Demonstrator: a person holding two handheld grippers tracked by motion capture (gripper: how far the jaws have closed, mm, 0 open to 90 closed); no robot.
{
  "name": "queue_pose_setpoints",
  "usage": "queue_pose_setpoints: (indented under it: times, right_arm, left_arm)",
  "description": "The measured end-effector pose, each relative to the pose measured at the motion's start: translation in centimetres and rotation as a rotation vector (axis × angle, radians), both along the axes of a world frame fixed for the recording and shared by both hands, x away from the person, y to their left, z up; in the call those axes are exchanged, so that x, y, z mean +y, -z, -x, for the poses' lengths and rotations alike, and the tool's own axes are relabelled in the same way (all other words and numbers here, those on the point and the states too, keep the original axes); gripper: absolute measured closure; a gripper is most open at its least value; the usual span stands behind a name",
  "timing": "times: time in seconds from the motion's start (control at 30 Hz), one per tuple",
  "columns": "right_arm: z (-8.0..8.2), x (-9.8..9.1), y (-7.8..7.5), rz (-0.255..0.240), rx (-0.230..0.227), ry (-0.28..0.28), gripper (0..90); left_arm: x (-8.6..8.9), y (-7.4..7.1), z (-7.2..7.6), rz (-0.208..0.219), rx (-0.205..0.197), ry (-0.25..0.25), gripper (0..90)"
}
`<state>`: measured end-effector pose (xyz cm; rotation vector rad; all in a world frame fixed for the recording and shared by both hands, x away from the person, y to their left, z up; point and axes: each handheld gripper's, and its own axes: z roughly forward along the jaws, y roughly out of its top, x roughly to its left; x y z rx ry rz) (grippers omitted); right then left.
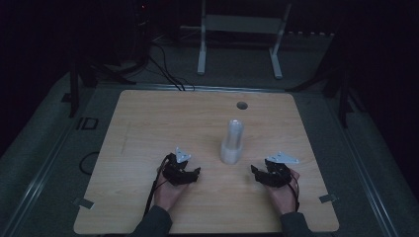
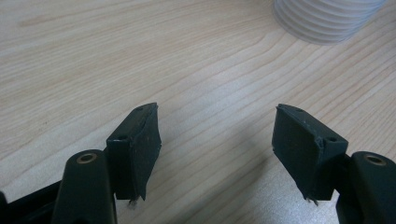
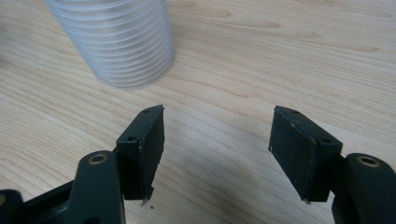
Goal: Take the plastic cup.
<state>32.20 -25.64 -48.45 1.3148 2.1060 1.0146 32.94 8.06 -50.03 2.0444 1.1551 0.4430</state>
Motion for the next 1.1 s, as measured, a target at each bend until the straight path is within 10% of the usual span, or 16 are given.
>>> queue_pose_setpoints:
  times: [0.7,1.1]
  right_arm:
    - [0.5,0.7,-1.2,-0.014,-0.018,-0.052,38.6]
    - [-0.1,1.8,-7.3,-0.044,-0.130,-0.111,36.2]
  left_arm:
    - [-1.1,-1.2,0.9,0.023,-0.074,0.082,28.9]
    - [-2.8,-4.1,0.3,0.050,-0.157,0.153,28.5]
